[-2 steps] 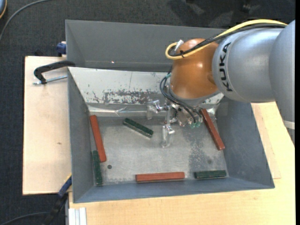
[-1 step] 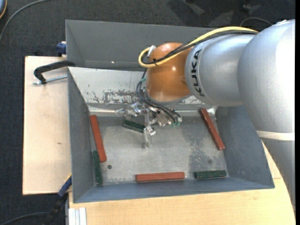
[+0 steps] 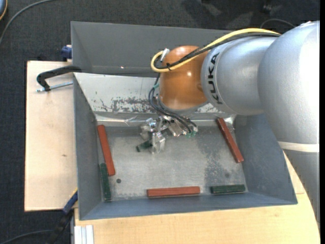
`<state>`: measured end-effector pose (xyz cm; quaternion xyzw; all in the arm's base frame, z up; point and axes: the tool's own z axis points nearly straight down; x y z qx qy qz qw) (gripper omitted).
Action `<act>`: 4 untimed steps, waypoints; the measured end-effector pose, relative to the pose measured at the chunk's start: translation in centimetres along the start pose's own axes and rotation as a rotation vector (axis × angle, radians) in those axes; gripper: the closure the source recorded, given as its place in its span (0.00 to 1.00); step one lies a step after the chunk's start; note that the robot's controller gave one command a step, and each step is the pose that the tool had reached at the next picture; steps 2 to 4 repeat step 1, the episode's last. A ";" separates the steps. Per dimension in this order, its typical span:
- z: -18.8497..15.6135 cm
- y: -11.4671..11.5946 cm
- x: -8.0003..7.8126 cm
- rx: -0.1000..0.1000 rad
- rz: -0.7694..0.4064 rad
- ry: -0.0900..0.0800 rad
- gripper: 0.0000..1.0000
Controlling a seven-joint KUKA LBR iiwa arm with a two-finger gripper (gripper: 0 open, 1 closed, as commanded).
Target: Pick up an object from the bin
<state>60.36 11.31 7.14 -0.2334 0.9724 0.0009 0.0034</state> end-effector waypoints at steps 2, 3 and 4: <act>-13.2 3.4 2.2 0.002 -0.040 -0.007 1.00; -13.2 3.4 2.2 0.002 -0.040 -0.007 1.00; -13.2 3.4 2.2 0.002 -0.040 -0.007 1.00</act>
Offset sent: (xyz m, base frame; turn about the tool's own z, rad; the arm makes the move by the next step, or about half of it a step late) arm -0.0378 0.0177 0.1253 -0.0389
